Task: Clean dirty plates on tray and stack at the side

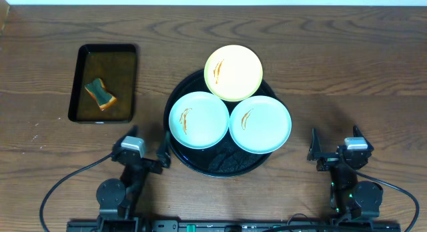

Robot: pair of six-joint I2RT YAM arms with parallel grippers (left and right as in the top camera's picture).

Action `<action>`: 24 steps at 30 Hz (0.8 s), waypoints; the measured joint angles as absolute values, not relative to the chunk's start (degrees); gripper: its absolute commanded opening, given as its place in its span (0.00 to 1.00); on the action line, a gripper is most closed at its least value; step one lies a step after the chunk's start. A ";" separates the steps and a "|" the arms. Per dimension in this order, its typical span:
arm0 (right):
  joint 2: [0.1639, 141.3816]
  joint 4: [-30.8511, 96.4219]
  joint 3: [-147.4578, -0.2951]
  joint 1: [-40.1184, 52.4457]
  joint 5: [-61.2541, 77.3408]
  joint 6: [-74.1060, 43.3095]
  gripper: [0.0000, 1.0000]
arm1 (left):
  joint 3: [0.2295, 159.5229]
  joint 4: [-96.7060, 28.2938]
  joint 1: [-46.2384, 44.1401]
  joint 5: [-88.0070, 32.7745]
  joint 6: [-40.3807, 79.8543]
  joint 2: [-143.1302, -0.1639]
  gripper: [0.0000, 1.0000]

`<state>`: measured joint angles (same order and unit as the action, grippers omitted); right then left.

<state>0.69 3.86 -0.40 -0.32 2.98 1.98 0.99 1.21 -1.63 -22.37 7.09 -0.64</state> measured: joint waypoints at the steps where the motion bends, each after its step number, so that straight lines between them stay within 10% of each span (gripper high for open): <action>1: 0.69 3.86 -0.40 -0.32 2.98 1.98 0.99 | 0.91 2.52 -1.63 -25.96 9.80 -0.64 0.86; 14: 0.69 3.86 -0.40 -0.32 2.96 1.98 0.99 | 0.75 32.18 -1.67 -38.26 23.14 -0.60 0.86; 24: 0.69 3.84 -0.40 -0.32 2.96 1.98 0.99 | 25.12 -5.13 -1.67 -29.47 7.92 -13.32 0.86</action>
<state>0.69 3.84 -0.40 -0.32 2.96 1.98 25.12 -5.13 -1.67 -29.47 7.92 -13.32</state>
